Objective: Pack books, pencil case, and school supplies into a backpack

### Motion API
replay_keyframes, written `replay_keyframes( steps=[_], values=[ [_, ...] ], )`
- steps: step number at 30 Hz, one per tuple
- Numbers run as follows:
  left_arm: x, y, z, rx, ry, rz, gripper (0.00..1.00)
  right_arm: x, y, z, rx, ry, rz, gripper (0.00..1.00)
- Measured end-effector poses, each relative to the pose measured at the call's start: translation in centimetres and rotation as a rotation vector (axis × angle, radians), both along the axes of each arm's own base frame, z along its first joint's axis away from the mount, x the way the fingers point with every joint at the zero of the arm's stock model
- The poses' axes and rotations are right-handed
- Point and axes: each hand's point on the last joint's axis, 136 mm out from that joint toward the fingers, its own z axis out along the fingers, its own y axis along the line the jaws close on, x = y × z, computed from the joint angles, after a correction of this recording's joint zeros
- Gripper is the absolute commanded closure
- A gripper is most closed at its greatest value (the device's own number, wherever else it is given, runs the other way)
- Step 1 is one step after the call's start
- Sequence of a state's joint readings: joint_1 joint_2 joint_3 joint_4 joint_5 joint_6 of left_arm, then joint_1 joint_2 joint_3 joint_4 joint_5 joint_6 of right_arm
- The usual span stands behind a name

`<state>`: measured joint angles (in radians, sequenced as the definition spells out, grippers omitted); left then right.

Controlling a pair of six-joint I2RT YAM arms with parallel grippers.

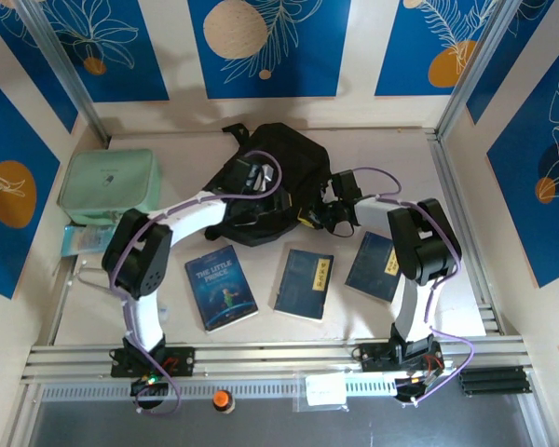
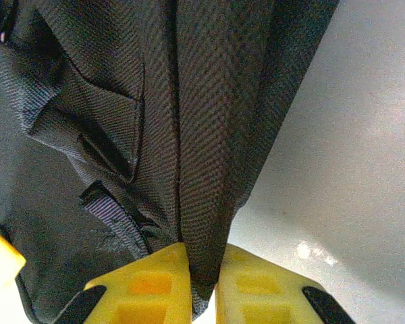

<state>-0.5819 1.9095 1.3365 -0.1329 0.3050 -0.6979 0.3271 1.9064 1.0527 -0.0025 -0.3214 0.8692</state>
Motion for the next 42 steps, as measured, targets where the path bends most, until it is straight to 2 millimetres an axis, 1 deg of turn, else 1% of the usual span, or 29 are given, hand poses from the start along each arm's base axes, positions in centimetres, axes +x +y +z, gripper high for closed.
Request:
replay_keyframes(
  steps=[3,7,11,14,19,24,27,38,42],
  values=[
    [0.0,-1.1,-0.8,0.027,0.010,-0.026,0.59,0.1,0.1,-0.3,0.007,-0.007,0.002,0.89],
    [0.5,-2.1,-1.1,0.064,-0.005,-0.048,0.62,0.1,0.2,-0.5,0.015,-0.017,0.003,0.90],
    [1.4,-2.2,-1.1,0.115,-0.030,-0.053,0.68,0.1,0.2,-0.6,0.020,-0.023,0.004,0.90],
    [2.1,-2.1,-1.5,0.157,-0.039,-0.054,0.74,0.1,0.2,-0.6,0.025,-0.027,0.005,0.91],
    [2.3,-1.8,-2.6,0.217,-0.027,-0.070,0.75,0.1,0.2,-0.6,0.028,-0.027,0.008,0.91],
    [2.3,-2.0,-3.5,0.244,-0.013,-0.093,0.75,0.1,0.2,-0.5,0.028,-0.028,0.008,0.91],
    [2.3,-2.0,-4.0,0.258,-0.004,-0.104,0.78,0.1,0.2,-0.5,0.028,-0.027,0.007,0.92],
    [2.7,-2.2,-5.2,0.307,0.012,-0.124,0.77,0.1,0.2,-0.6,0.028,-0.027,0.008,0.91],
    [2.9,-2.4,-5.5,0.319,0.017,-0.136,0.82,0.1,0.2,-0.7,0.027,-0.025,0.008,0.91]
  ],
)
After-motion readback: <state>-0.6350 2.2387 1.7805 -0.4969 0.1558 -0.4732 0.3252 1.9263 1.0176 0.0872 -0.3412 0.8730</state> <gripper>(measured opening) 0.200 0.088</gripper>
